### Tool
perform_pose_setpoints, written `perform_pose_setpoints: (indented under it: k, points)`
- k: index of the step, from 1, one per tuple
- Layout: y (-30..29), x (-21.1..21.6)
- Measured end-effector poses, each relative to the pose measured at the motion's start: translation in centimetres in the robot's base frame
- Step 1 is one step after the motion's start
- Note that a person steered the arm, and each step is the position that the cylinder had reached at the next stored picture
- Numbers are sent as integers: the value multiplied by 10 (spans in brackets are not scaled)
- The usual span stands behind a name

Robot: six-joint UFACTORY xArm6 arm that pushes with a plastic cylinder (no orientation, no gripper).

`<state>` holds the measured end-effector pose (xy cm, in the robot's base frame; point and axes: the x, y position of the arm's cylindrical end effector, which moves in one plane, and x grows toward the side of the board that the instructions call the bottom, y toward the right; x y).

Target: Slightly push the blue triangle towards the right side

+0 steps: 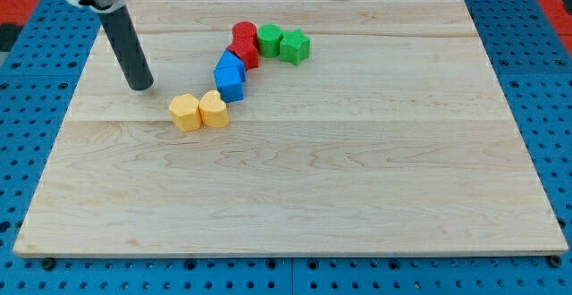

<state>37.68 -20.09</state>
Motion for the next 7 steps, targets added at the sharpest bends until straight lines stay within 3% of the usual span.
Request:
perform_pose_setpoints:
  k: [2,7]
  points:
    - [49,-26]
    - [124,-26]
